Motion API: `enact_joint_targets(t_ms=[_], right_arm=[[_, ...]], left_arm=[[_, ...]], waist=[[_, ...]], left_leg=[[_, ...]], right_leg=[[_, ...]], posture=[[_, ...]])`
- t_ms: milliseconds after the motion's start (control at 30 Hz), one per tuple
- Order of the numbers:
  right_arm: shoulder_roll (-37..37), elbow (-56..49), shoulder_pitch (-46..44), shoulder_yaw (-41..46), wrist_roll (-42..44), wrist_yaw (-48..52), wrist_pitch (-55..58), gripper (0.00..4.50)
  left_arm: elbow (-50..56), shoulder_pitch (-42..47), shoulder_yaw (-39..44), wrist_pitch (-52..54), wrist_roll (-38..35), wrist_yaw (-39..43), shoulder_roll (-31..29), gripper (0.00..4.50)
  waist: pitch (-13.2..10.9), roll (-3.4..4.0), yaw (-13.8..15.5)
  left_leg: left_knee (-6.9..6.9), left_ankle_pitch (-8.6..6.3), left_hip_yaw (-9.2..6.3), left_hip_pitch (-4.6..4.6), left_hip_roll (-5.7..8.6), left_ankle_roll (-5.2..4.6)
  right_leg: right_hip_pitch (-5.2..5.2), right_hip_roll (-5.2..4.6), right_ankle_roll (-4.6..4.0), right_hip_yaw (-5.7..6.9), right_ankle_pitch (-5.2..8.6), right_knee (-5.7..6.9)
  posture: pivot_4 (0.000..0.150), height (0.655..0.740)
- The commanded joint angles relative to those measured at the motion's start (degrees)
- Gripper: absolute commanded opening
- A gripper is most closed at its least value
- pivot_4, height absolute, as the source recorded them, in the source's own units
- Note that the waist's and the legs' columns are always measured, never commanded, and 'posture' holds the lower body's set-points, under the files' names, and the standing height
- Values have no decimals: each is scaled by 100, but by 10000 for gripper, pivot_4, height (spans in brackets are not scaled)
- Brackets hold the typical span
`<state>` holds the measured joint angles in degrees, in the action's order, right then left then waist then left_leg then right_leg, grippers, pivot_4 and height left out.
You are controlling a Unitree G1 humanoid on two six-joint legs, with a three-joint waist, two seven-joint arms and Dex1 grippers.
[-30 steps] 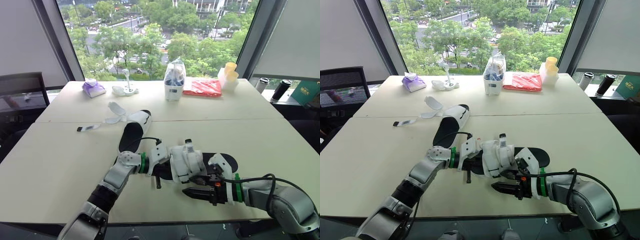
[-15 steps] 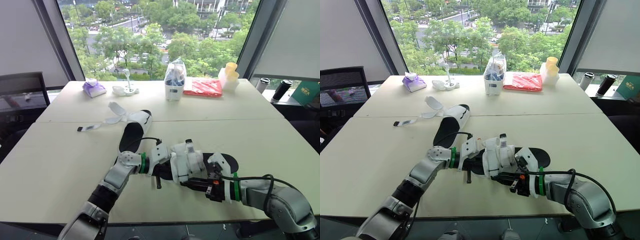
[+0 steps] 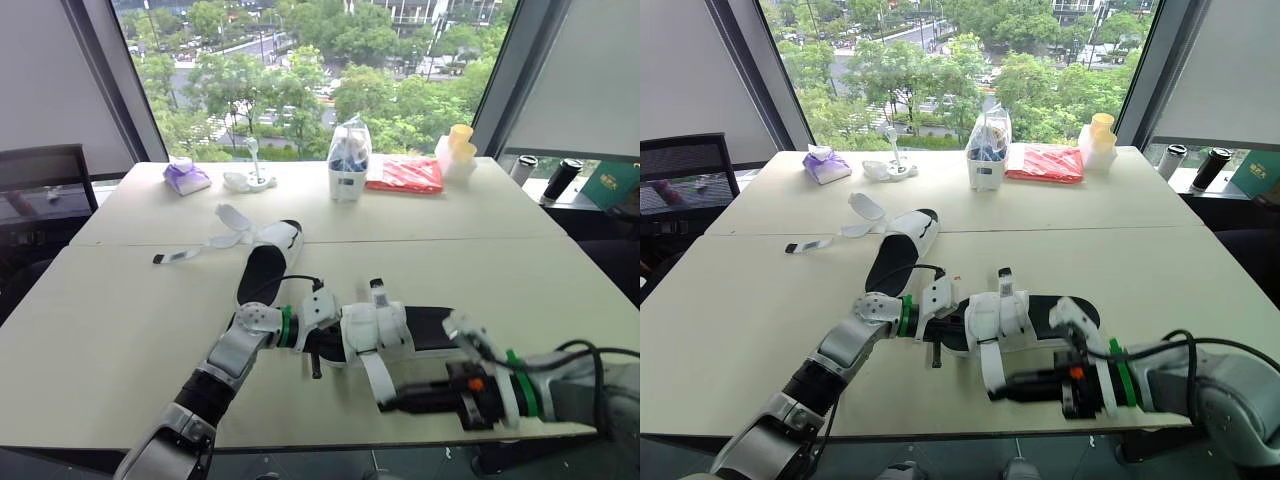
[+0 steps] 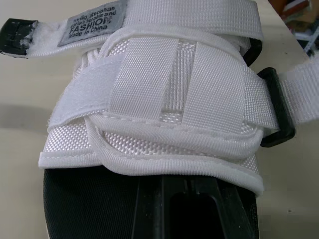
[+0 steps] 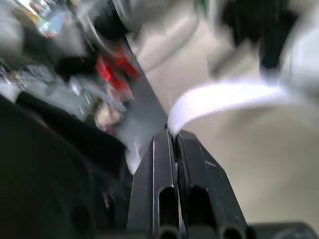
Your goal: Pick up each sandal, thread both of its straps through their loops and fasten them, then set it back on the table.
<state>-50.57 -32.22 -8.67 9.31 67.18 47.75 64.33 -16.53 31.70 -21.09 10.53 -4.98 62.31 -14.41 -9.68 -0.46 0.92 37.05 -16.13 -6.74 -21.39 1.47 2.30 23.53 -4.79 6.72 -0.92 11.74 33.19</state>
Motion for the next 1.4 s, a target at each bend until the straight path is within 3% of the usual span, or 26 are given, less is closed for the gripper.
enact_joint_targets(t_ms=[33, 100, 300, 533, 633, 833, 933, 1033, 1400], right_arm=[[362, 210, -616, 143, 870, -418, 2, 437], [696, 517, -947, 77, 936, -831, -1, 437], [1599, 1420, -1403, -290, 0, -1612, -201, 437], [2064, 2018, -1636, -2, 86, -2079, -71, 437], [2061, 2116, -1650, -46, -117, -2110, -115, 9502], [1917, 2148, -1900, -15, -534, -2021, -331, 40685], [1558, 2116, -2247, -264, -1241, -1539, -867, 40685], [1125, 2316, -2561, -1072, -2291, -796, -1525, 40685], [1478, 4709, -3924, -2287, -3669, 1236, -2209, 40685]], left_arm=[[-352, -224, -317, 157, 280, 24, -92, 0], [-364, -217, -323, 149, 282, 24, -91, 0], [-285, -260, -303, 228, 260, -70, -64, 0], [-183, -292, -257, 280, 258, -148, -148, 0], [-175, -300, -254, 289, 252, -158, -164, 0], [-210, -277, -242, 285, 247, -171, -183, 0], [-219, -273, -238, 290, 241, -169, -189, 0], [-284, -229, -243, 258, 244, -145, -185, 0], [-275, -208, -265, 252, 246, -134, -186, 0]], waist=[[-3, -4, -1], [-2, -4, -8], [0, 1, -16], [2, 4, -25], [2, 6, -28], [3, 7, -32], [0, 14, -39], [2, 13, -48], [3, 14, -67]], left_leg=[[-1, -1, 0, -2, 0, -1], [-2, -3, 1, -2, 1, -5], [1, -3, 1, 2, 1, -6], [4, -2, 1, 11, -2, -7], [5, -2, 1, 11, -2, -7], [3, -2, 1, 11, -2, -7], [4, -2, 5, 10, -1, -7], [6, -2, 6, 13, -2, -7], [9, -2, 6, 15, -3, -7]], right_leg=[[2, 0, 1, 1, 0, 0], [3, 0, -2, -2, -1, 0], [2, 1, -18, -2, -12, 5], [1, 5, -11, -3, -8, 20], [2, 6, -12, -3, -8, 21], [2, 7, -12, -4, -9, 21], [4, 6, -11, -6, -8, 20], [3, 7, -8, -5, -7, 21], [1, 9, -23, -8, -18, 24]], posture=[[1500, 7400], [1500, 7400], [1500, 7400], [1500, 7400], [1500, 7400], [1500, 7400], [1500, 7400], [1500, 7400], [1500, 7400]])
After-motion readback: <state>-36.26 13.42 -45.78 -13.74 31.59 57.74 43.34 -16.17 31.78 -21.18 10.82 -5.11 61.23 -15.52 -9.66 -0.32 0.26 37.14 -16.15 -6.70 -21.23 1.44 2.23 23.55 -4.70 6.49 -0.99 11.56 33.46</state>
